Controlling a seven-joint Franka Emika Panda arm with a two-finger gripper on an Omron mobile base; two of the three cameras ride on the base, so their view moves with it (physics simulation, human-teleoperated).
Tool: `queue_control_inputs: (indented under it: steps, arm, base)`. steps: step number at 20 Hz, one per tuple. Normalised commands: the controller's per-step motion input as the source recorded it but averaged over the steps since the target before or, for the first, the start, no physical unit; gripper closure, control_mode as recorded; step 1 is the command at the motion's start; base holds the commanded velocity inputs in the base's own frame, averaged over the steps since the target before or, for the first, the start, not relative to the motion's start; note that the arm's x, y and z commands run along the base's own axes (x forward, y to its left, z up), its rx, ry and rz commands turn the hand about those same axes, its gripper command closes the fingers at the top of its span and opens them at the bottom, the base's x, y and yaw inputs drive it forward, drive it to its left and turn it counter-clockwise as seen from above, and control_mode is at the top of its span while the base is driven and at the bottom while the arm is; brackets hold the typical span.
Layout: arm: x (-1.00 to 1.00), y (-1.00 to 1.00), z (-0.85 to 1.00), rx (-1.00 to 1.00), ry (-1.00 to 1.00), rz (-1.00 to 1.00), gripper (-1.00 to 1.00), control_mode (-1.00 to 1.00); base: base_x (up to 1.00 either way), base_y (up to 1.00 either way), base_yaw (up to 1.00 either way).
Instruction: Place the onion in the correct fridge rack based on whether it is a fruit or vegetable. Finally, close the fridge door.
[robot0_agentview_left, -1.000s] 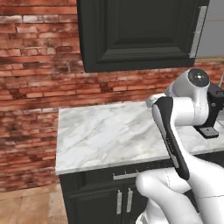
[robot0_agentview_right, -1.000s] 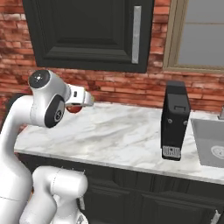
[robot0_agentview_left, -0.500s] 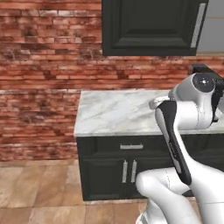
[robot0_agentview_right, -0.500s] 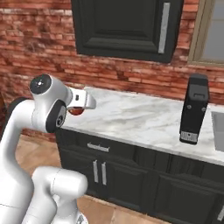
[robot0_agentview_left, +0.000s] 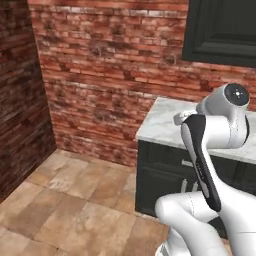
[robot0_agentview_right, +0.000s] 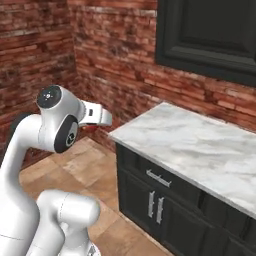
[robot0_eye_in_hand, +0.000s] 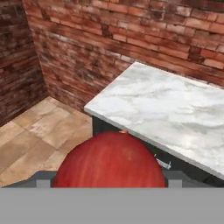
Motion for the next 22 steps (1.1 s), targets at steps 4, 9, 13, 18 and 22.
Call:
queue_control_inputs:
  steps: [4, 9, 13, 18, 22]
  arm:
    - [0.0, 0.0, 0.0, 0.0, 0.0, 0.0, 1.0, 1.0]
    - [0.0, 0.0, 0.0, 0.0, 0.0, 0.0, 1.0, 1.0]
    - [0.0, 0.0, 0.0, 0.0, 0.0, 0.0, 1.0, 1.0]
    - [0.0, 0.0, 0.0, 0.0, 0.0, 0.0, 1.0, 1.0]
    - [0.0, 0.0, 0.0, 0.0, 0.0, 0.0, 1.0, 1.0]
  base:
    - [-0.06, -0.08, 0.8]
    - [0.0, -0.15, 0.91]
    - [0.01, -0.09, 0.96]
    - [0.05, 0.0, 1.0]
    - [0.0, 0.0, 1.0]
